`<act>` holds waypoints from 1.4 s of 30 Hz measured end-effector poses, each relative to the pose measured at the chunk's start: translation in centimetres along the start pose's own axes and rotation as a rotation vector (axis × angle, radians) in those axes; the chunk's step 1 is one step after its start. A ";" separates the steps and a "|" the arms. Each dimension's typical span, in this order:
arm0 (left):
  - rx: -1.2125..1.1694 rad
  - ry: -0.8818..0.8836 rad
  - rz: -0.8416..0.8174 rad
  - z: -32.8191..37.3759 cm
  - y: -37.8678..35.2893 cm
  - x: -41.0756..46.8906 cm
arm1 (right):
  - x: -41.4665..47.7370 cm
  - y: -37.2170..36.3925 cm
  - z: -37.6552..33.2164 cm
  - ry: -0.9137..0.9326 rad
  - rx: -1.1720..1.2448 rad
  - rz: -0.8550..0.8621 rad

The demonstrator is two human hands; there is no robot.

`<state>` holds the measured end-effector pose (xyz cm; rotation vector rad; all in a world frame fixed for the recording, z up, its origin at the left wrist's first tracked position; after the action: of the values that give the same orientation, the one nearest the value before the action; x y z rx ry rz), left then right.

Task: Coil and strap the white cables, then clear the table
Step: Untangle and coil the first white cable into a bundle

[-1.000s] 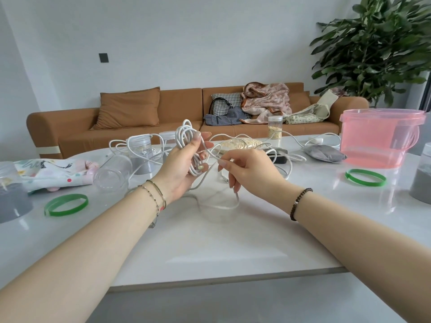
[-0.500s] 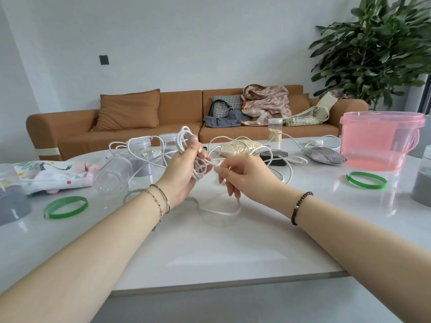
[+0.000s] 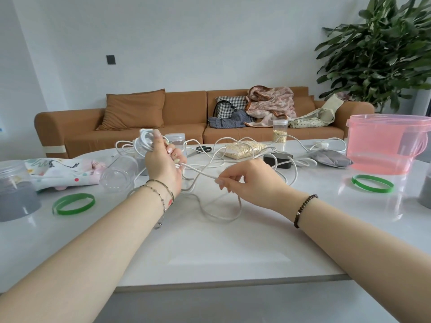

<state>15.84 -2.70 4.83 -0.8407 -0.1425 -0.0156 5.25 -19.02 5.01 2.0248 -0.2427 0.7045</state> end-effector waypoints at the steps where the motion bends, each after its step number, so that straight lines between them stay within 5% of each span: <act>1: 0.003 -0.062 0.052 0.5 0.5 0.2 | 0.0 0.0 0.0 0.015 -0.012 0.000; 5: -0.108 -0.134 0.168 1.7 2.0 1.2 | 0.4 -0.5 0.0 0.125 -0.084 0.003; 10: -0.354 0.233 -0.116 -0.3 -0.9 0.3 | 0.2 -0.4 0.7 0.121 -0.181 -0.042; 17: 0.128 0.487 -0.551 -3.5 -4.1 -4.6 | 0.0 0.9 0.5 0.045 -0.231 0.030; 24: 0.269 0.423 -0.450 -3.8 -3.3 -4.2 | -0.7 3.5 -0.2 0.064 -0.209 0.343; 30: 0.562 0.405 -0.471 -3.7 -2.6 -5.2 | -0.9 3.5 -1.4 0.222 -0.189 0.377; 42: 0.618 0.456 -0.661 -5.5 -3.1 -6.0 | -0.8 3.1 -1.1 0.220 -0.188 0.374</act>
<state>10.29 -9.12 2.71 -0.1303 0.0145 -0.7444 2.80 -19.83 7.27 1.7222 -0.5457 1.0874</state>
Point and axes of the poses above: each hand's wrist, its own x-axis towards the middle knuckle, its own y-axis out of the back of the hand, z = x × y, the point moved 7 cm from there along x, towards the middle knuckle
